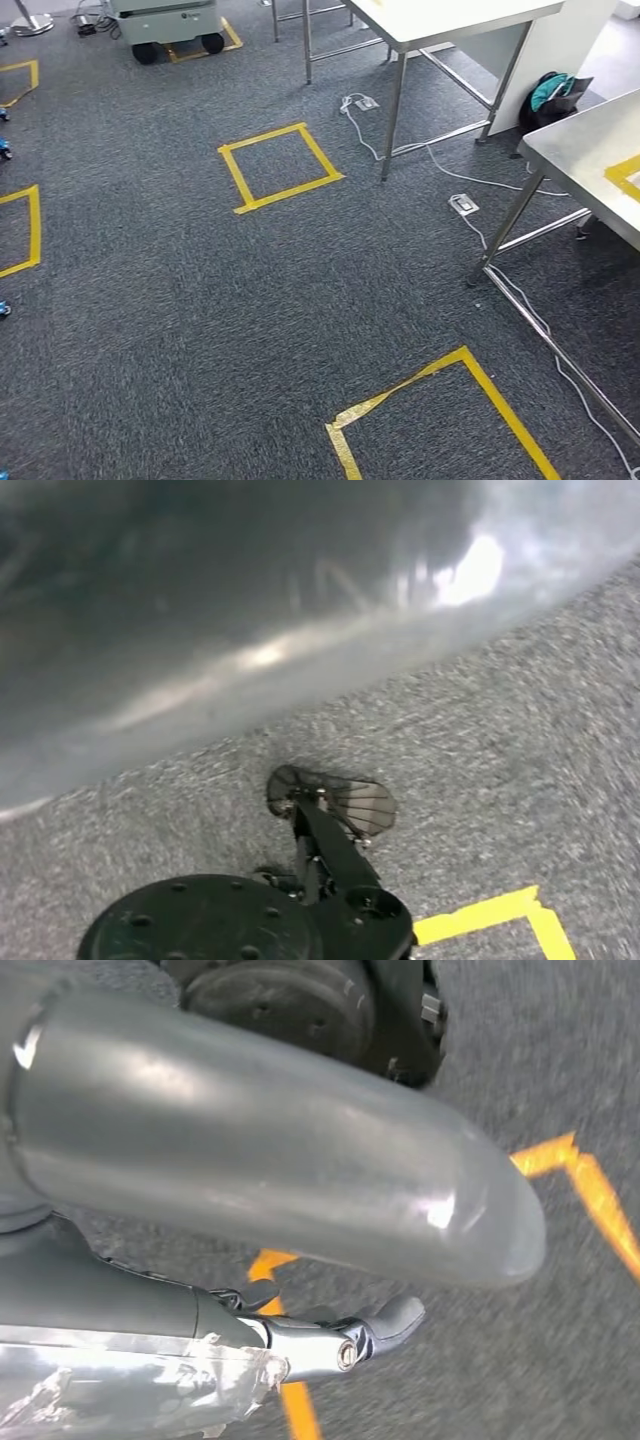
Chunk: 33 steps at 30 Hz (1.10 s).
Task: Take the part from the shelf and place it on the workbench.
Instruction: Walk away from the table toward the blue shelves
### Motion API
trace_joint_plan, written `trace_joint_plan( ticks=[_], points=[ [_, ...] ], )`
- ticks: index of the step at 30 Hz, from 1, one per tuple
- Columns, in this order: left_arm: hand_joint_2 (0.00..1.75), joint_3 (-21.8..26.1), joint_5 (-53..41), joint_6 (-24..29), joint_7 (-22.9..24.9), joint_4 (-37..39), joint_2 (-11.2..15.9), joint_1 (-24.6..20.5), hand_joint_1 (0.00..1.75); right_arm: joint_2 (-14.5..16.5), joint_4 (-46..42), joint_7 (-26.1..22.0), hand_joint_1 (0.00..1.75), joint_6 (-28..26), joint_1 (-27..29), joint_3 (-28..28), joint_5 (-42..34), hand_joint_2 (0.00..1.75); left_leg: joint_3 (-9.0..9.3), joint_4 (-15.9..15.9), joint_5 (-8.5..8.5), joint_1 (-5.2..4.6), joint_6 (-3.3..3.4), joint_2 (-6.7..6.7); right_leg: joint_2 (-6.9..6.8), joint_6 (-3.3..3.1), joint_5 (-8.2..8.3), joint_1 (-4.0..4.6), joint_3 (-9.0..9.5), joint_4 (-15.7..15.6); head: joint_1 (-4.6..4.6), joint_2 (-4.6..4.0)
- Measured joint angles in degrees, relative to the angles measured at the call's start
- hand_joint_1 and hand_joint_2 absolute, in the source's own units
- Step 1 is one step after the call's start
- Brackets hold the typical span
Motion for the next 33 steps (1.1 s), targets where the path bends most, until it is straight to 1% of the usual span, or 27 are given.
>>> trace_joint_plan(
  ticks=[2, 3, 4, 5, 6, 7, 8, 9, 10, 11, 13, 14, 16, 17, 18, 19, 20, 21, 22, 23, 24, 25, 26, 27, 29, 31, 33],
  points=[
    [0.0, -2.14, -0.84, 1.2, 1.28, -0.11, 0.1, 0.19, 0.0, 0.06, 0.77, 4.51, 0.0, -1.18, -2.61, 0.75, -5.29, 0.0, -2.97, 5.88, -3.53, -0.08, -0.35, 3.28, -1.79, -0.59, 0.4, 0.09, -0.1, -0.14, -0.27, 0.0],
    [0.0, -3.67, -1.43, 2.29, 1.79, 0.01, 0.2, 0.12, 0.0, 0.28, 1.41, 8.55, 0.0, -4.17, -5.12, 2.29, -11.36, 0.0, -5.06, 10.06, -5.6, -0.11, -0.57, 4.68, -2.65, -0.8, 0.59, 0.17, -0.4, -0.11, -0.41, 0.0],
    [0.0, -5.06, -1.82, 3.78, 1.64, 0.63, 0.4, -0.1, 0.0, 0.51, 2.31, 12.57, 0.0, -9.8, -8.23, 5.26, -19.53, 0.0, -6.73, 13.36, -6.72, -0.08, -0.75, 5.12, -3.31, -0.85, 0.76, 0.21, -0.74, -0.03, -0.4, 0.0],
    [0.0, -6.36, -1.86, 5.52, 1.06, 1.66, 0.66, -0.5, 0.0, 0.52, 3.2, 15.84, 0.0, -17.58, -11.64, 9.8, -29.44, 0.0, -7.57, 15.07, -6.81, -0.07, -0.9, 5.31, -3.95, -0.86, 0.9, 0.2, -1.02, 0.06, -0.47, 0.0],
    [0.0, -7.5, -1.63, 7.21, 0.31, 2.99, 0.95, -1.03, 0.0, 0.28, 3.91, 18.01, 0.0, -26.15, -14.82, 15.51, -39.45, 0.0, -7.33, 14.65, -5.87, -0.03, -1.0, 5.47, -4.62, -0.82, 0.98, 0.18, -1.2, 0.15, -0.53, 0.0],
    [0.0, -8.51, -1.29, 8.63, -0.35, 4.43, 1.24, -1.57, 0.0, -0.47, 4.28, 19.17, 0.0, -34.3, -17.38, 22.21, -48.31, 0.0, -5.92, 12.1, -4.17, 0.03, -1.05, 5.92, -5.4, -0.72, 0.97, 0.16, -1.21, 0.2, -0.57, 0.0],
    [0.0, -9.42, -0.88, 9.57, -0.75, 5.72, 1.48, -2.09, 0.0, -1.63, 4.08, 19.75, 0.0, -40.66, -19.18, 29.26, -55.14, 0.0, -3.74, 8.34, -2.3, 0.08, -1.03, 7.19, -6.25, -0.55, 0.89, 0.23, -1.06, 0.24, -0.61, 0.0],
    [0.0, -10.26, -0.47, 10.2, -0.98, 6.81, 1.68, -2.57, 0.0, -2.98, 3.52, 20.01, 0.0, -44.44, -20.18, 35.49, -59.59, 0.0, -1.51, 4.36, -0.93, 0.04, -1.0, 8.85, -7.19, -0.24, 0.67, 0.43, -1.08, 0.37, -0.69, 0.0],
    [0.0, -11.15, -0.05, 10.65, -1.13, 7.87, 1.84, -2.99, 0.0, -4.55, 2.79, 19.96, 0.0, -46.29, -20.77, 41.19, -62.56, 0.0, 0.08, 1.49, -0.12, -0.05, -0.7, 10.04, -8.11, 0.12, 0.45, 0.63, -1.1, 0.46, -0.76, 0.0],
    [0.0, -11.99, 0.42, 11.04, -1.29, 8.84, 2.01, -3.29, 0.0, -6.16, 2.07, 19.71, 0.0, -46.92, -21.08, 46.26, -64.62, 0.0, 0.85, -0.11, 0.12, -0.18, -0.35, 10.71, -9.04, 0.47, 0.26, 0.82, -1.14, 0.55, -0.77, 0.0],
    [0.0, -13.29, 1.32, 11.53, -1.53, 10.45, 2.38, -3.38, 0.0, -9.05, 0.82, 18.76, 0.0, -47.5, -21.35, 54.45, -67.4, 0.0, 0.67, -0.61, 0.1, -0.36, 0.59, 9.5, -10.67, 0.98, 0.03, 0.87, -0.9, 0.56, -0.64, 0.0],
    [0.0, -13.72, 1.74, 11.71, -1.62, 11.0, 2.56, -3.18, 0.0, -10.32, 0.22, 18.3, 0.0, -47.75, -21.42, 57.69, -68.35, 0.0, 0.51, -0.68, 0.18, -0.35, 0.93, 8.83, -10.53, 1.25, -0.29, 0.75, -0.82, 0.78, -0.51, 0.0],
    [0.0, -14.45, 2.43, 11.98, -1.72, 11.75, 2.84, -2.91, 0.0, -12.74, -0.81, 17.61, 0.0, -47.96, -21.39, 62.24, -69.51, 0.0, 0.33, -0.8, 0.42, -0.23, 1.62, 7.61, -7.82, 1.73, -2.42, 0.48, -1.99, 3.79, -0.24, 0.0],
    [0.0, -14.78, 2.63, 12.05, -1.77, 12.01, 2.93, -2.92, 0.0, -13.88, -1.17, 17.43, 0.0, -47.99, -21.3, 63.93, -69.85, 0.0, 0.27, -0.81, 0.49, -0.19, 1.86, 6.98, -5.84, 1.91, -4.22, 0.39, -3.69, 7.22, -0.04, 0.0],
    [0.0, -15.07, 2.75, 12.11, -1.8, 12.26, 3.03, -2.99, 0.0, -14.93, -1.38, 17.31, 0.0, -48.01, -21.15, 65.34, -70.06, 0.0, 0.22, -0.8, 0.54, -0.22, 2.04, 6.28, -4.47, 1.96, -6.02, 0.38, -5.81, 11.49, 0.13, 0.0],
    [0.0, -15.3, 2.79, 12.15, -1.81, 12.5, 3.11, -3.07, 0.0, -15.75, -1.47, 17.28, 0.0, -48.03, -20.98, 66.43, -70.19, 0.0, 0.19, -0.79, 0.55, -0.27, 2.16, 5.51, -3.76, 1.98, -7.24, 0.4, -8.0, 15.45, 0.24, 0.0],
    [0.0, -15.51, 2.81, 12.18, -1.81, 12.72, 3.21, -3.09, 0.0, -16.45, -1.54, 17.28, 0.0, -48.07, -20.81, 67.34, -70.28, 0.0, 0.21, -0.78, 0.54, -0.32, 2.21, 4.69, -3.41, 1.93, -7.48, 0.44, -9.65, 17.95, 0.28, 0.0],
    [0.0, -15.69, 2.83, 12.2, -1.81, 12.9, 3.29, -3.06, 0.0, -16.99, -1.63, 17.28, 0.0, -48.08, -20.69, 68.08, -70.34, 0.0, 0.26, -0.77, 0.53, -0.35, 2.24, 3.86, -3.19, 1.81, -6.51, 0.47, -10.33, 18.14, 0.31, 0.0],
    [0.0, -15.84, 2.88, 12.21, -1.82, 13.05, 3.36, -3.05, 0.0, -17.39, -1.78, 17.25, 0.0, -48.1, -20.63, 68.68, -70.4, 0.0, 0.33, -0.76, 0.52, -0.36, 2.25, 3.05, -2.88, 1.65, -4.5, 0.47, -9.88, 15.94, 0.32, 0.0],
    [0.0, -15.98, 2.99, 12.22, -1.86, 13.17, 3.4, -3.05, 0.0, -17.78, -1.99, 17.2, 0.0, -48.12, -20.62, 69.2, -70.51, 0.0, 0.41, -0.75, 0.52, -0.34, 2.24, 2.25, -2.1, 1.5, -1.98, 0.42, -8.54, 12.1, 0.32, 0.0],
    [0.0, -16.1, 3.18, 12.2, -1.93, 13.25, 3.43, -3.1, 0.0, -18.17, -2.21, 17.12, 0.0, -48.13, -20.62, 69.62, -70.64, 0.0, 0.41, -0.68, 0.5, -0.41, 2.15, 1.51, -0.81, 1.36, 0.1, 0.31, -6.98, 7.97, 0.34, 0.0],
    [0.0, -16.25, 3.51, 12.15, -2.04, 13.29, 3.45, -3.17, 0.0, -18.6, -2.46, 17.04, 0.0, -48.14, -20.6, 70.01, -70.83, 0.0, 0.31, -0.56, 0.49, -0.46, 1.99, 0.77, 0.3, 1.27, 1.4, 0.14, -5.53, 4.63, 0.32, 0.0],
    [0.0, -16.41, 3.97, 12.03, -2.19, 13.31, 3.46, -3.18, 0.0, -19.1, -2.78, 17.0, 0.0, -48.12, -20.51, 70.34, -71.04, 0.0, 0.09, -0.49, 0.54, -0.48, 1.73, 0.13, 1.1, 1.2, 1.93, 0.05, -4.65, 2.65, 0.31, 0.0],
    [0.0, -16.54, 4.62, 11.83, -2.33, 13.31, 3.5, -3.1, 0.0, -19.61, -3.18, 16.99, 0.0, -48.03, -20.38, 70.66, -71.23, 0.0, -0.18, -0.48, 0.68, -0.45, 1.36, -0.49, 1.28, 1.08, 1.89, 0.06, -4.32, 1.97, 0.29, 0.0],
    [0.0, -16.64, 6.6, 10.96, -2.42, 13.26, 3.6, -2.49, 0.0, -20.55, -4.17, 17.12, 0.0, -47.68, -20.18, 71.23, -71.36, 0.0, -0.65, -0.51, 0.9, -0.24, 0.62, -1.2, 0.14, 0.53, 2.11, 0.12, -4.19, 1.71, 0.26, 0.0],
    [0.0, -16.4, 9.23, 8.95, -1.51, 12.61, 3.8, -1.48, 0.0, -21.22, -4.68, 17.25, 0.0, -47.0, -20.55, 71.97, -70.81, 0.0, -1.76, 1.6, -0.7, -0.32, 0.12, 0.93, -1.11, -0.27, 2.5, 0.1, -4.07, 1.24, 0.11, 0.0],
    [0.0, -15.65, 11.63, 6.0, 0.37, 10.84, 4.06, -0.41, 0.0, -21.35, -4.01, 17.01, 0.0, -46.06, -21.63, 73.43, -69.93, 0.0, -4.81, 8.04, -4.43, -0.41, -0.25, 4.09, -2.38, -0.77, 2.66, 0.21, -4.12, 0.98, -0.05, 0.0]
  ],
)
